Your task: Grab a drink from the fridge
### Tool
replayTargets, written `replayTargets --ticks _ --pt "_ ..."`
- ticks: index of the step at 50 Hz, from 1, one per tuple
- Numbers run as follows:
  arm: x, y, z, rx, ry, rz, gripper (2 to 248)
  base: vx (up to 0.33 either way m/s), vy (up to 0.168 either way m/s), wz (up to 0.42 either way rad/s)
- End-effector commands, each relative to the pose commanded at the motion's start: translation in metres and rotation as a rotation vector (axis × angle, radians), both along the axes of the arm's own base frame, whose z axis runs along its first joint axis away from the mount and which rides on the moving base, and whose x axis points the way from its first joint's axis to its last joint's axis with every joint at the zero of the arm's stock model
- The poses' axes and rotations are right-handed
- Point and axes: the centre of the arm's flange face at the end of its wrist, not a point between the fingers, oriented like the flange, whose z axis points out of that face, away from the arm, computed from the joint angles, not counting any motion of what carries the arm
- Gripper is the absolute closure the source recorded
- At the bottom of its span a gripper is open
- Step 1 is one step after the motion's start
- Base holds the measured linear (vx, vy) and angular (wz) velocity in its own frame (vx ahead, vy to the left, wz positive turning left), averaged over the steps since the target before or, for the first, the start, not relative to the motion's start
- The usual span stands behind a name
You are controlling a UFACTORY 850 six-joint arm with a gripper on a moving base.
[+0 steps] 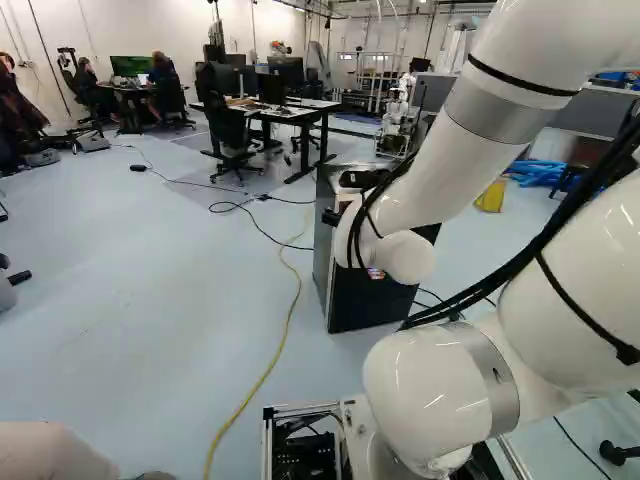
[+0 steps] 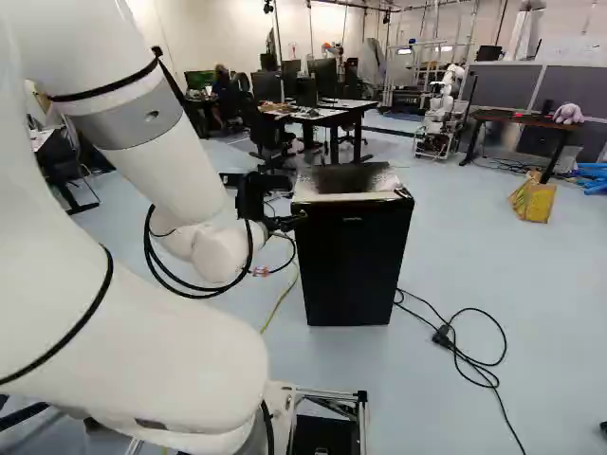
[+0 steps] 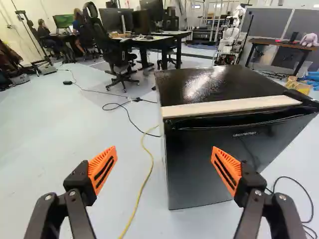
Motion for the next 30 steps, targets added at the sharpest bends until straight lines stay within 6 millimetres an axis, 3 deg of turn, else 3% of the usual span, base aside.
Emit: replayTargets --ticks 30 --pt "0.0081 0.0079 0.0009 0.009 0.004 0.007 3 0.0 0.0 0.0"
